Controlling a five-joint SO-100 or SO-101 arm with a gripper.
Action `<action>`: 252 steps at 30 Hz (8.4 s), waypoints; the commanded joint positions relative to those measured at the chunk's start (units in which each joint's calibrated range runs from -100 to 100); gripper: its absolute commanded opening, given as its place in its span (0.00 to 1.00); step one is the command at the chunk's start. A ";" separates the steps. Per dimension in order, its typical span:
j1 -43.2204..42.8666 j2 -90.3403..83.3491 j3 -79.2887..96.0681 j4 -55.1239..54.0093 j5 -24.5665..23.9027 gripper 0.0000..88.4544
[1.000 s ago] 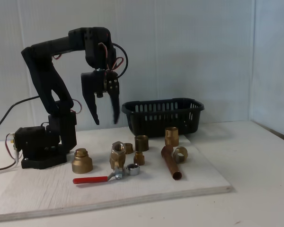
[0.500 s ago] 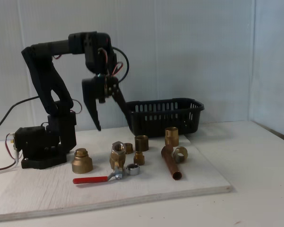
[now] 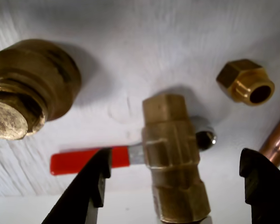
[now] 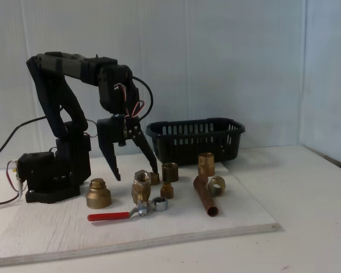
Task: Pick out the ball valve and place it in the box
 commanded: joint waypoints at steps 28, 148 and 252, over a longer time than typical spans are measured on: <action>0.79 2.95 -1.75 -2.18 -0.13 0.34; 1.68 21.51 -6.89 -11.40 3.59 0.05; -42.60 21.51 -71.60 20.80 -27.82 0.01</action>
